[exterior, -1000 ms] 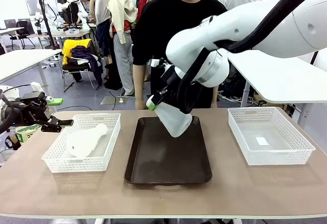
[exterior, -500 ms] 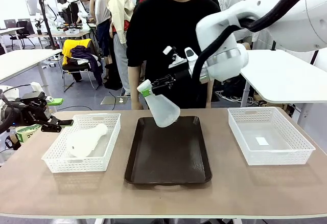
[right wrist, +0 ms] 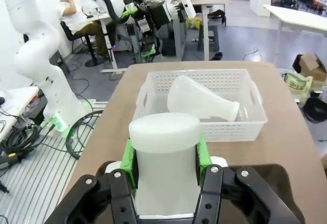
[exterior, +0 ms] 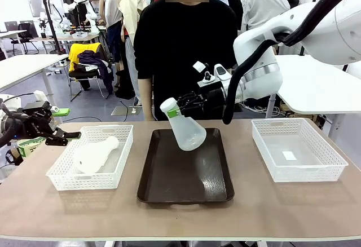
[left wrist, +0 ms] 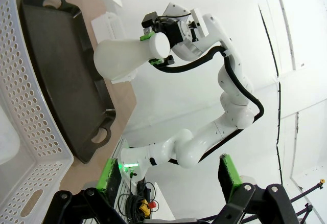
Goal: Prepare the laboratory tools.
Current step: Place the picked Big flask upright in the Handle tray as instructed by the person.
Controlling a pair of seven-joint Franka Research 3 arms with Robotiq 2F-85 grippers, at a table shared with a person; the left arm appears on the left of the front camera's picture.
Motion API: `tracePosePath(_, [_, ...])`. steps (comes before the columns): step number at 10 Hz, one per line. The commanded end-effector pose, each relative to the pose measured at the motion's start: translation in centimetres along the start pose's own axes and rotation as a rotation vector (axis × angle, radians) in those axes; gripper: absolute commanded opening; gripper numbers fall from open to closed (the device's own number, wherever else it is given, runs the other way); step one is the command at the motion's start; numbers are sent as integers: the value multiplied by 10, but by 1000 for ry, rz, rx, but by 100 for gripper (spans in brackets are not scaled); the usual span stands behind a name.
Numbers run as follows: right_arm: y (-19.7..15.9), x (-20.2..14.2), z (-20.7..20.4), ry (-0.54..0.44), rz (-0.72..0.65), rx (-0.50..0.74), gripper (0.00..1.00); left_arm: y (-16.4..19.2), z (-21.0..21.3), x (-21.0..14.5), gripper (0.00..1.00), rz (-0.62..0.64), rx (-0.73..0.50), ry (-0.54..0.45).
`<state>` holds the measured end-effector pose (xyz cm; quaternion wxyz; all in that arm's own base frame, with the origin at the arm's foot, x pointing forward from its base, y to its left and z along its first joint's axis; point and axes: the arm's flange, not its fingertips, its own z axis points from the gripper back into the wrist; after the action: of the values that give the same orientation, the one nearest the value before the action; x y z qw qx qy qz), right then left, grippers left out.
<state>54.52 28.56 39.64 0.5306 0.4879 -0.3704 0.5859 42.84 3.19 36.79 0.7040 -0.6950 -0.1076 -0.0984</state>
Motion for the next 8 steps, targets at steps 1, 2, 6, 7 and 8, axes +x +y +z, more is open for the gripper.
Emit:
tracePosePath(1, [-1,9,-4,-1,4,-27,0,-3,0,1,100,-12,-14,-12])
tracePosePath(2, [-1,9,-4,-1,4,-27,0,-3,0,1,100,-12,-14,-12])
tracePosePath(6, [-7,2,-14,-122,93,48,0,-3,0,1,100,-12,-14,-12])
tracePosePath(7, [-12,-6,-18,-157,111,28,0,-3,0,1,100,-12,-14,-12])
tracePosePath(8, [-19,-15,-21,-212,123,-1,0,-3,0,1,100,-12,-14,-12])
